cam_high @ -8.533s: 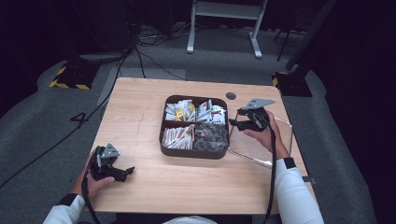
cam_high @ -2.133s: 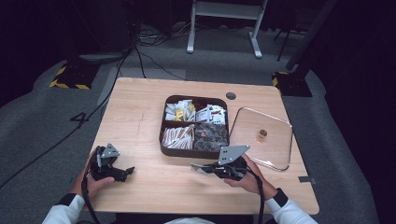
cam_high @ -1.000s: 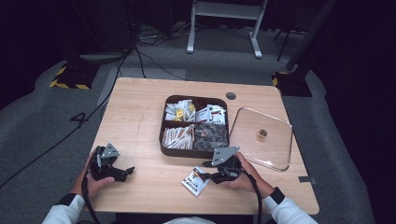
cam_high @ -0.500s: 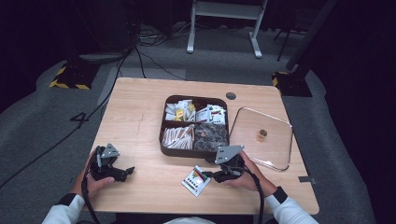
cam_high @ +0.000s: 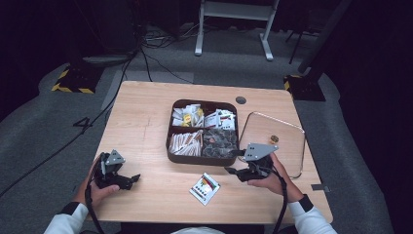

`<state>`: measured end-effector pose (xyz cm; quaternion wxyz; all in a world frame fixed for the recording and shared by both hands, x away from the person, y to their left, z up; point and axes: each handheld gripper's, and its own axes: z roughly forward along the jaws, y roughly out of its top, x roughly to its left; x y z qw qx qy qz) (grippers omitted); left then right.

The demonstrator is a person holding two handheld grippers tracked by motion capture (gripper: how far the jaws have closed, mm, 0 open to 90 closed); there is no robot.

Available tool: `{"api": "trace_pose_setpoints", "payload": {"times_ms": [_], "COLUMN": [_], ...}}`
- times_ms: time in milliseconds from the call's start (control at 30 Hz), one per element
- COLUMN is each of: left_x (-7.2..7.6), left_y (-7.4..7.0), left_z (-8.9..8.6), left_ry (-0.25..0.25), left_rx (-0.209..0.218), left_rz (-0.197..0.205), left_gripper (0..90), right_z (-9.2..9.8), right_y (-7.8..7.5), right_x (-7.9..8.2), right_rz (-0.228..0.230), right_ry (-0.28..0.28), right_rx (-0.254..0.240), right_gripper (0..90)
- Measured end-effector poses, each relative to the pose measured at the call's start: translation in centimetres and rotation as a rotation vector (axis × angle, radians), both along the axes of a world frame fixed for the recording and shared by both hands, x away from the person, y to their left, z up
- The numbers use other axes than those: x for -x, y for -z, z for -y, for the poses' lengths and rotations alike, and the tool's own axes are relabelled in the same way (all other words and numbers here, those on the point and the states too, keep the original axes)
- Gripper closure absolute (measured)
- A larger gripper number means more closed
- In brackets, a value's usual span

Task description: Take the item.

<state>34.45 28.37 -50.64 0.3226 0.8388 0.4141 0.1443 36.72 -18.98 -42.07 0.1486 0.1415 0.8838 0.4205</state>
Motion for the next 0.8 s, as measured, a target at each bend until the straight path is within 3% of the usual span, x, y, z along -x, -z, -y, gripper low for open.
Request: {"api": "trace_pose_setpoints", "payload": {"times_ms": [533,800], "left_x": [-0.1,-0.1], "left_y": [0.0,0.0], "left_z": [0.0,0.0], "left_ry": [0.003,0.005], "left_rx": [-0.003,-0.004], "left_rz": [0.003,0.003], "left_gripper": [0.0,0.1], "right_z": [3.8,7.0], "right_y": [-1.6,-1.7], "right_x": [-1.7,-3.2], "right_rz": [0.062,0.084], "right_ry": [0.178,0.32], "right_rx": [-0.069,-0.075], "right_gripper": [31.6,32.5]}}
